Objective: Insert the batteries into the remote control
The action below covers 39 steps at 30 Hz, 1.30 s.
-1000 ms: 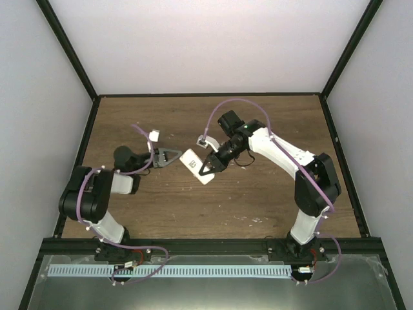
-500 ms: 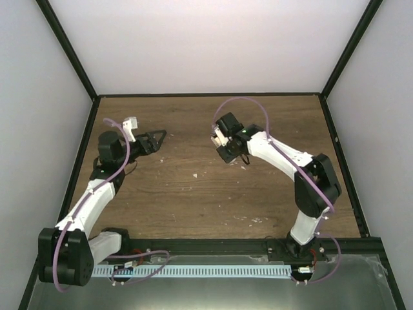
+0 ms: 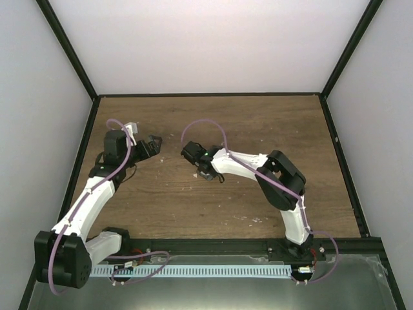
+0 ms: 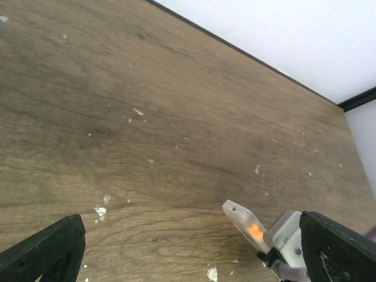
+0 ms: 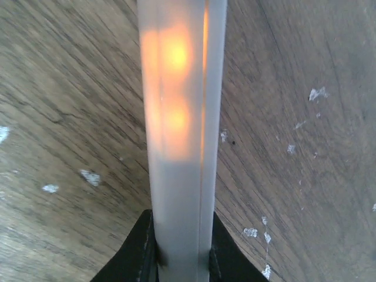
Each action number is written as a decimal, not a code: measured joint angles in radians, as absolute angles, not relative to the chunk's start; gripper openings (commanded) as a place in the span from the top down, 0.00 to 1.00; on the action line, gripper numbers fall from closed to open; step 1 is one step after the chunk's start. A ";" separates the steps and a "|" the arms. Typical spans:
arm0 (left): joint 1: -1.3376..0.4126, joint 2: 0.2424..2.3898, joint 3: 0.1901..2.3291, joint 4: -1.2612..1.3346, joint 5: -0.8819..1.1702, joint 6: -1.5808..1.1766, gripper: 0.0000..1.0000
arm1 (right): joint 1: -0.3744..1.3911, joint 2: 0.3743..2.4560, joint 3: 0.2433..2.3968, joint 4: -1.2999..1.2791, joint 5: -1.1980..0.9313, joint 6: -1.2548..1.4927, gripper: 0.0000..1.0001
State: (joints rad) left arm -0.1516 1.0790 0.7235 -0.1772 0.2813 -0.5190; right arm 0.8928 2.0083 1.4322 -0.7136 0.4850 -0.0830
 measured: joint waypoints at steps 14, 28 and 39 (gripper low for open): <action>-0.152 1.074 0.723 -0.247 0.221 -0.523 0.00 | 0.947 2.052 1.439 -0.694 0.531 -0.091 0.65; -0.152 1.085 0.795 -0.266 0.250 -0.507 0.00 | 0.944 1.885 1.404 -0.652 0.380 -0.078 0.00; -0.155 1.106 0.950 -0.310 0.163 -0.446 0.00 | 0.598 1.767 1.411 -0.564 0.208 0.029 0.00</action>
State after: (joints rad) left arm -0.1547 1.1065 0.9504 -0.3096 0.1635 -0.4461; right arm 0.5980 1.7672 1.4105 -0.5640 0.2081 0.0288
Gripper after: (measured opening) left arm 0.997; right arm 0.996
